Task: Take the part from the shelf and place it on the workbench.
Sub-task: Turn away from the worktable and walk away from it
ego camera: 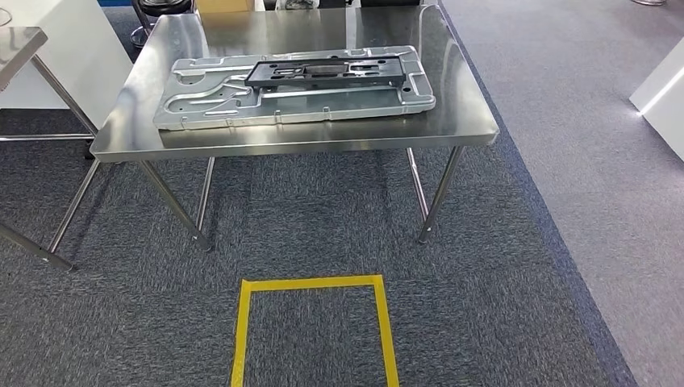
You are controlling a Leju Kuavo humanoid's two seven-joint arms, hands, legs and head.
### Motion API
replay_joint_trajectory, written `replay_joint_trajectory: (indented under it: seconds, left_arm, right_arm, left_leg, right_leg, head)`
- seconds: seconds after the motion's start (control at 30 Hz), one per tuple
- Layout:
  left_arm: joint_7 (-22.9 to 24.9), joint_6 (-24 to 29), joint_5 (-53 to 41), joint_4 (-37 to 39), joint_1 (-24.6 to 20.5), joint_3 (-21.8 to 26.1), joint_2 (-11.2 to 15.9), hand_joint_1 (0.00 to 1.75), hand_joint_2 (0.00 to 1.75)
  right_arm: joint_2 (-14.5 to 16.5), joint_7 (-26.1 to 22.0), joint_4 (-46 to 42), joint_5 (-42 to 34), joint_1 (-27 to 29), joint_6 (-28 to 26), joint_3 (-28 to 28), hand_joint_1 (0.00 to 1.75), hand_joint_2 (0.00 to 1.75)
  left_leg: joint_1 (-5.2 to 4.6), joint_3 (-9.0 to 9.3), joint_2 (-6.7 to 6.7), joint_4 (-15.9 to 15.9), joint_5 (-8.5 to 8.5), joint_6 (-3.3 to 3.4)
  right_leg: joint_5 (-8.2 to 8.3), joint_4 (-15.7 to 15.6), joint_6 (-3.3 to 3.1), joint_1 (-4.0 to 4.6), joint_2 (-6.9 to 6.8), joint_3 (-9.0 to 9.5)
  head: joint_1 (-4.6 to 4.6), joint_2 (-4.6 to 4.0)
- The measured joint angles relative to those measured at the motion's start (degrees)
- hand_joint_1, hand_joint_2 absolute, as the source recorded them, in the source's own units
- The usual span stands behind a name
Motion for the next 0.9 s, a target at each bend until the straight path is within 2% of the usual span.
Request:
replay_joint_trajectory:
  seconds: [0.03, 0.07, 0.1, 0.13, 0.17, 0.23, 0.27, 0.3, 0.33, 0.4, 0.43, 0.47, 0.5, 0.53, 0.57, 0.6, 0.63, 0.67, 0.7, 0.77, 0.8, 0.87, 0.9]
  left_arm:
    - [0.0, 0.0, -0.1, 0.0, -0.1, -0.1, 0.0, 0.0, 0.0]
    - [0.0, 0.0, -0.2, 0.0, -0.2, -0.3, 0.0, 0.0, 0.0]
    - [-0.1, 0.0, -0.3, 0.0, -0.3, -0.4, 0.0, 0.0, 0.0]
    - [-0.1, 0.0, -0.3, 0.0, -0.4, -0.4, 0.0, 0.0, 0.0]
    - [-0.2, 0.0, -0.4, 0.0, -0.4, -0.4, 0.0, 0.0, 0.0]
    - [-0.2, 0.0, -0.6, 0.0, -0.3, -0.5, -0.1, 0.0, 0.0]
    - [-0.2, 0.0, -0.7, 0.0, -0.2, -0.5, -0.1, 0.0, 0.0]
    - [-0.2, 0.0, -0.7, 0.0, -0.2, -0.5, -0.2, 0.0, 0.0]
    - [-0.2, 0.0, -0.8, 0.0, -0.3, -0.5, -0.2, 0.0, 0.0]
    - [-0.2, 0.0, -0.8, 0.0, -0.3, -0.5, -0.2, 0.0, 0.0]
    - [-0.2, 0.0, -0.8, 0.0, -0.3, -0.5, -0.2, 0.0, 0.0]
    - [-0.1, 0.0, -0.9, 0.0, -0.3, -0.5, -0.2, 0.0, 0.0]
    - [-0.1, 0.0, -1.0, 0.0, -0.3, -0.6, -0.2, 0.0, 0.0]
    - [0.0, 0.0, -1.1, 0.0, -0.3, -0.6, -0.2, 0.0, 0.0]
    - [0.0, 0.0, -1.2, 0.0, -0.3, -0.6, -0.3, 0.0, 0.0]
    - [0.0, 0.0, -1.3, 0.0, -0.3, -0.7, -0.4, 0.0, 0.0]
    - [0.0, 0.0, -1.4, 0.0, -0.4, -0.7, -0.5, 0.0, 0.0]
    - [0.0, 0.0, -1.5, 0.0, -0.4, -0.7, -0.6, 0.0, 0.0]
    - [0.0, 0.0, -1.5, 0.0, -0.4, -0.7, -0.6, 0.0, 0.0]
    - [0.0, 0.0, -1.5, 0.0, -0.4, -0.7, -0.6, 0.0, 0.0]
    - [0.0, 0.0, -1.5, 0.0, -0.3, -0.7, -0.6, 0.0, 0.0]
    - [0.1, 0.0, -1.6, 0.0, -0.2, -0.7, -0.5, 0.0, 0.0]
    - [0.1, 0.0, -1.6, 0.0, -0.2, -0.7, -0.5, 0.0, 0.0]
  right_arm:
    - [0.0, -0.4, 0.0, 0.0, -0.1, 0.0, 0.0, 0.0, 0.0]
    - [0.1, -0.8, 0.0, 0.0, -0.1, 0.0, 0.0, 0.0, 0.0]
    - [0.1, -1.2, 0.0, 0.0, -0.1, 0.0, 0.0, 0.0, 0.0]
    - [0.2, -1.6, 0.0, 0.0, -0.2, -0.1, 0.0, 0.0, 0.0]
    - [0.2, -1.9, 0.0, 0.0, -0.2, -0.2, 0.0, 0.0, 0.0]
    - [0.2, -2.2, 0.0, 0.1, -0.1, -0.4, 0.0, 0.0, 0.0]
    - [0.1, -2.3, 0.0, 0.1, -0.1, -0.5, 0.0, 0.0, 0.0]
    - [0.1, -2.3, 0.0, 0.2, 0.0, -0.6, 0.0, 0.0, 0.0]
    - [0.2, -2.3, 0.0, 0.3, 0.0, -0.7, 0.0, 0.0, 0.0]
    - [0.2, -2.5, 0.1, 0.4, 0.0, -0.8, 0.0, 0.0, 0.0]
    - [0.2, -2.6, 0.1, 0.4, 0.0, -0.8, 0.0, 0.0, 0.0]
    - [0.2, -2.7, 0.1, 0.4, 0.0, -0.8, 0.0, 0.0, 0.0]
    - [0.2, -2.8, 0.1, 0.4, 0.0, -0.8, 0.0, 0.0, 0.0]
    - [0.1, -2.9, 0.1, 0.4, 0.0, -0.9, 0.0, 0.0, 0.0]
    - [0.1, -2.9, 0.1, 0.4, 0.0, -0.9, 0.0, 0.0, 0.0]
    - [0.1, -2.9, 0.1, 0.3, -0.1, -1.0, 0.0, 0.0, 0.0]
    - [0.0, -3.0, 0.1, 0.3, -0.2, -1.0, 0.0, 0.0, 0.0]
    - [0.0, -3.1, 0.1, 0.3, -0.3, -1.0, 0.0, 0.0, 0.0]
    - [-0.1, -3.1, 0.1, 0.3, -0.4, -1.0, 0.0, 0.0, 0.0]
    - [-0.1, -3.1, 0.1, 0.3, -0.4, -1.0, 0.0, 0.0, 0.0]
    - [0.0, -3.2, 0.1, 0.3, -0.3, -1.0, 0.0, 0.0, 0.0]
    - [0.0, -3.2, 0.2, 0.3, -0.2, -1.0, 0.0, 0.0, 0.0]
    - [0.0, -3.2, 0.1, 0.3, -0.1, -1.0, 0.0, 0.0, 0.0]
  left_leg:
    - [-0.01, 3.28, -0.04, -3.9, 0.66, 0.15]
    - [-0.09, 6.61, -0.1, -8.5, 0.22, 0.44]
    - [-0.21, 8.98, -0.15, -12.1, -0.77, 0.86]
    - [-0.34, 10.32, -0.19, -14.5, -1.72, 1.35]
    - [-0.5, 10.54, -0.18, -15.5, -2.01, 1.89]
    - [-0.52, 9.72, 0.01, -15.6, -1.15, 2.83]
    - [-0.48, 9.24, 0.15, -15.7, -0.59, 3.25]
    - [-0.4, 8.63, 0.28, -15.7, 0.02, 3.61]
    - [-0.39, 7.85, 0.37, -15.7, 0.66, 3.88]
    - [-0.53, 5.9, 0.38, -15.7, 2.15, 4.18]
    - [-0.61, 4.78, 0.4, -15.6, 2.96, 4.17]
    - [-0.67, 3.74, 0.43, -15.5, 3.72, 4.11]
    - [-0.72, 2.69, 0.46, -15.4, 4.46, 4.02]
    - [-0.75, 1.65, 0.48, -15.2, 5.17, 3.91]
    - [-0.77, 0.82, 0.48, -15.0, 5.76, 3.79]
    - [-0.86, 0.15, 0.45, -14.8, 6.25, 3.62]
    - [-0.93, -0.29, 0.45, -14.7, 6.65, 3.4]
    - [-0.96, -0.57, 0.48, -14.5, 7.09, 3.1]
    - [-0.96, -0.75, 0.55, -14.5, 7.58, 2.74]
    - [-0.8, -1.08, 0.58, -14.5, 8.23, 1.98]
    - [-0.72, -1.45, 0.43, -13.9, 7.43, 1.67]
    - [-0.46, -3.09, 0.08, -9.3, 3.05, 1.16]
    - [-0.35, -4.26, 0.0, -5.4, 0.31, 0.91]
  right_leg:
    - [0.46, 0.6, 0.23, 0.0, 0.02, -1.04]
    - [0.86, 1.2, 0.52, 0.06, 0.05, -1.88]
    - [1.28, 1.6, 0.82, 0.12, 0.04, -2.44]
    - [1.76, 1.9, 1.17, 0.14, 0.02, -2.76]
    - [2.29, 1.9, 1.55, 0.13, 0.0, -2.96]
    - [3.0, 1.8, 2.24, -0.08, 0.06, -3.24]
    - [2.33, 2.2, 2.53, -0.17, 0.16, -3.54]
    - [0.65, 3.2, 2.75, -0.28, 0.28, -4.0]
    - [-2.23, 5.4, 2.96, -0.41, 0.36, -4.67]
    - [-8.41, 12.2, 3.36, -0.54, 0.42, -6.19]
    - [-10.16, 15.7, 3.5, -0.59, 0.42, -6.61]
    - [-10.23, 17.9, 3.56, -0.59, 0.41, -6.4]
    - [-8.93, 18.3, 3.51, -0.58, 0.42, -5.28]
    - [-7.06, 16.8, 3.34, -0.56, 0.42, -3.22]
    - [-5.59, 13.5, 3.0, -0.45, 0.42, -0.22]
    - [-5.14, 8.7, 2.53, -0.25, 0.4, 3.65]
    - [-5.79, 3.8, 2.05, -0.07, 0.33, 7.12]
    - [-6.77, 0.1, 1.63, 0.16, 0.28, 9.57]
    - [-7.51, -2.1, 1.25, 0.34, 0.24, 10.88]
    - [-7.11, -3.0, 0.59, 0.28, 0.21, 10.52]
    - [-6.54, -3.2, 0.18, 0.18, 0.17, 10.16]
    - [-5.43, -3.3, -0.36, -0.01, 0.01, 9.29]
    - [-5.01, -3.3, -0.5, 0.01, -0.01, 8.73]
  head:
    - [-0.01, 0.0]
    - [-0.01, 0.0]
    - [-0.01, 0.0]
    - [-0.01, 0.0]
    - [0.0, 0.0]
    - [0.0, 0.0]
    - [0.0, 0.0]
    - [0.0, 0.0]
    - [0.01, 0.0]
    - [0.01, 0.0]
    - [0.01, 0.0]
    - [0.0, 0.0]
    - [0.0, 0.0]
    - [0.0, 0.0]
    - [0.0, 0.0]
    - [0.01, 0.0]
    - [0.01, 0.0]
    - [0.01, 0.0]
    - [0.01, 0.0]
    - [0.01, 0.0]
    - [0.01, 0.0]
    - [0.0, 0.0]
    - [0.0, 0.0]
